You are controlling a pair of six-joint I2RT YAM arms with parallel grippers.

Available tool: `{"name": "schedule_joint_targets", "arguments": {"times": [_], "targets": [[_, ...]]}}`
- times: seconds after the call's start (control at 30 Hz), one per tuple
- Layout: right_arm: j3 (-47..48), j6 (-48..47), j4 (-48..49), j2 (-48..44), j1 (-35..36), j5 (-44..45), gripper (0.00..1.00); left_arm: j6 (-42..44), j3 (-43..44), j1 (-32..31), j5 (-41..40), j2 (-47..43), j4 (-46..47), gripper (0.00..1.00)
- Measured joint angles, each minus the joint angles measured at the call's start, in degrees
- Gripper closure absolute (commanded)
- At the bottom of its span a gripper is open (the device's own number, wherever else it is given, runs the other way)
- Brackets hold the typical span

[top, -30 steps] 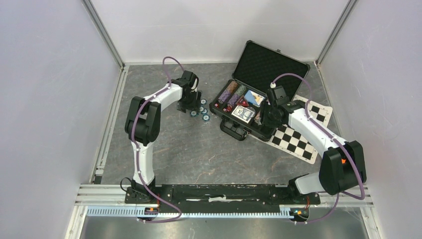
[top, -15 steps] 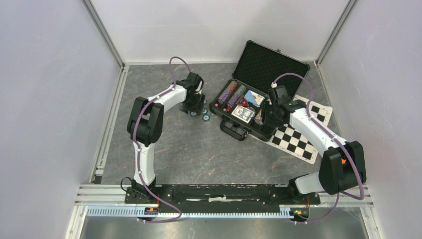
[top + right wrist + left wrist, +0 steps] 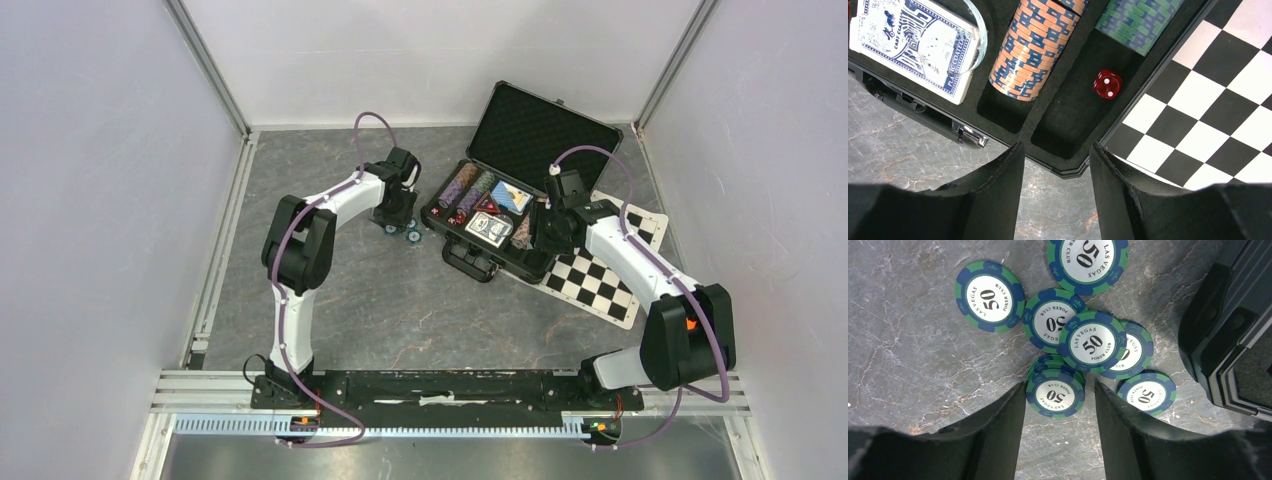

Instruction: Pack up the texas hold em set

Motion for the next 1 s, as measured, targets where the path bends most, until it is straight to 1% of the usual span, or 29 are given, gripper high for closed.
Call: {"name": "schedule_joint_targets", "arguments": {"times": [0.17,0.4,0.57,0.63,0.67,0.7,0.77,0.83,0.9,0.97,1.0], "targets": [[0.0,-0.3,0.0,0.0,0.0,-0.3,0.44,0.1,0.3,-0.2,-0.6,0.3,0.3,0.45],[0.0,-0.3,0.0,-0.5,-0.3,-0.5,0.45,0.1,3.1,-0.2,-1.8,2.1,-0.5,0.44],[0.0,-0.3,0.0,-1.2,-0.4,-0.5,0.45,0.1,5.1,0.0,-1.5,3.2,-1.8,0.51],[0.0,-0.3,0.0,-1.4,-0.4,-0.5,0.45,0.1,5.2,0.0,-1.2,3.3,-1.9,0.52],[0.0,-0.3,0.0,-1.4,-0.4,-0.5,0.45,0.1,5.2,0.0,-1.1,3.3,-1.8,0.51],[0.0,-0.3,0.0,-1.5,-0.5,-0.6,0.45,0.1,5.2,0.0,-1.1,3.3,-1.8,0.48],[0.0,-0.3,0.0,-1.5,-0.6,-0.8,0.45,0.1,5.2,0.0,-1.2,3.3,-1.9,0.36],[0.0,-0.3,0.0,-1.5,-0.7,-1.0,0.45,0.1,5.2,0.1,-1.7,3.3,-2.1,0.3],[0.0,-0.3,0.0,-1.5,-0.7,-1.2,0.45,0.1,5.1,0.3,-2.3,3.1,-2.2,0.31],[0.0,-0.3,0.0,-1.5,-0.7,-1.4,0.45,-0.1,5.0,0.5,-2.1,3.0,-2.3,0.36],[0.0,-0.3,0.0,-1.5,-0.7,-1.4,0.45,-0.1,4.9,0.5,-2.1,3.0,-2.2,0.37]]}}
